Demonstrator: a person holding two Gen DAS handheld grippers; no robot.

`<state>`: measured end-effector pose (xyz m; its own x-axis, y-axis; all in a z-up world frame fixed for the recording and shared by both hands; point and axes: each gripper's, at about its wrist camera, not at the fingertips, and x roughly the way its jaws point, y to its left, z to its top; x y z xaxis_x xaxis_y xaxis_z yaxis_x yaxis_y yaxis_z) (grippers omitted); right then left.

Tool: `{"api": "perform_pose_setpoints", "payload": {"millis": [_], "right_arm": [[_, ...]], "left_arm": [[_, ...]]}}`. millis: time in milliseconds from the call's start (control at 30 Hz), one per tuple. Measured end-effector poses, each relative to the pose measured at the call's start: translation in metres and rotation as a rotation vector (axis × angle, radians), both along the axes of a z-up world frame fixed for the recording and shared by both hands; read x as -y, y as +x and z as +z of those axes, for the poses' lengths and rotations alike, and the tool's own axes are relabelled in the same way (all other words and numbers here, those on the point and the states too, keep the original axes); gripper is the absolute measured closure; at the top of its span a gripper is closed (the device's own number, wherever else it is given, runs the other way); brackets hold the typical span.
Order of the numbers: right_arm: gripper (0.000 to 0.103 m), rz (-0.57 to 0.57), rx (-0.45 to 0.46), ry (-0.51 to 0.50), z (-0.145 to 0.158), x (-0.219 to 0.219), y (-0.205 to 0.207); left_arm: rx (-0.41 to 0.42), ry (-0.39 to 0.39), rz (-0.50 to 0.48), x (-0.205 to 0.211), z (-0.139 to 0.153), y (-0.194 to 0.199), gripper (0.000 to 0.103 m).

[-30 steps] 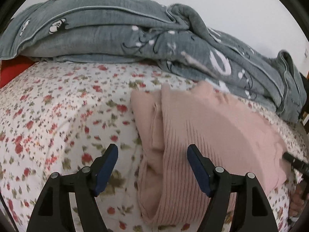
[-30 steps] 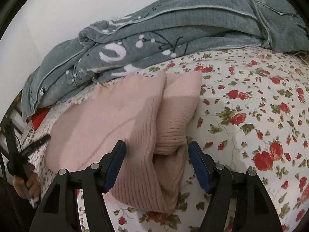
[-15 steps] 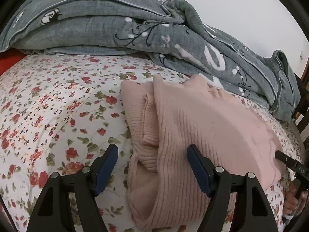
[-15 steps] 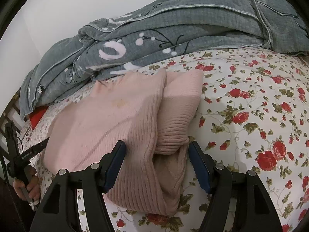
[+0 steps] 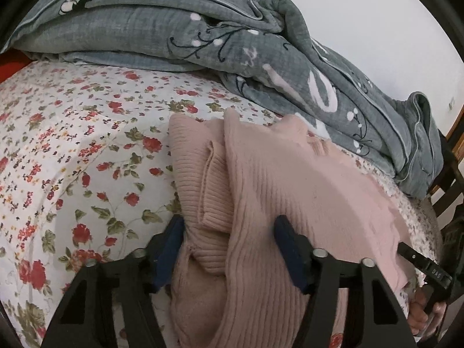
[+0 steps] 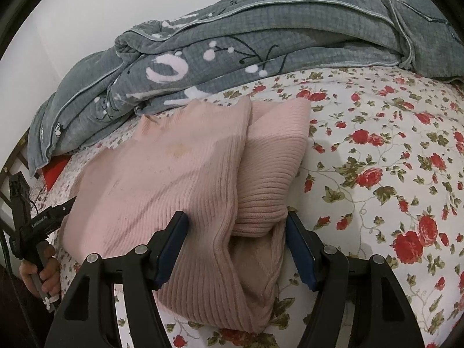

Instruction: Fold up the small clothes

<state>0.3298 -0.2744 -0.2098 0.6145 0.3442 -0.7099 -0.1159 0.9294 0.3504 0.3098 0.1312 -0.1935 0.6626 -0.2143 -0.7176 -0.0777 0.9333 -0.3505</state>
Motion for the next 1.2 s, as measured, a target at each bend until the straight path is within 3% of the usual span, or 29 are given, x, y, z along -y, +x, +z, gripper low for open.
{"api": "perform_pose_setpoints", "payload": {"millis": [100,200,267,367,533,867,1200], "right_arm": [[0.044,-0.008,0.002,0.021,0.000,0.003,0.000],[0.061,-0.020,0.006,0.059,0.000,0.009,-0.001],[0.072,-0.029,0.007,0.090,0.000,0.013,-0.002],[0.079,-0.017,0.018,0.131,0.000,0.017,-0.003],[0.082,-0.012,0.084,0.119,0.010,0.015,-0.012],[0.084,-0.036,0.113,0.084,0.024,0.012,-0.035],[0.085,-0.065,0.079,0.075,0.050,0.013,-0.089]], "left_arm": [[0.016,0.026,0.008,0.003,0.003,-0.002,0.056],[0.030,0.035,0.005,0.005,0.005,-0.003,0.071],[0.039,0.037,0.005,0.005,0.006,-0.004,0.076],[0.054,0.034,0.009,0.006,0.008,-0.006,0.080],[0.071,0.026,0.018,0.006,0.011,-0.010,0.082],[0.074,0.032,0.026,0.011,0.023,-0.030,0.083],[0.107,0.051,-0.027,0.031,0.068,-0.084,0.084]]}}
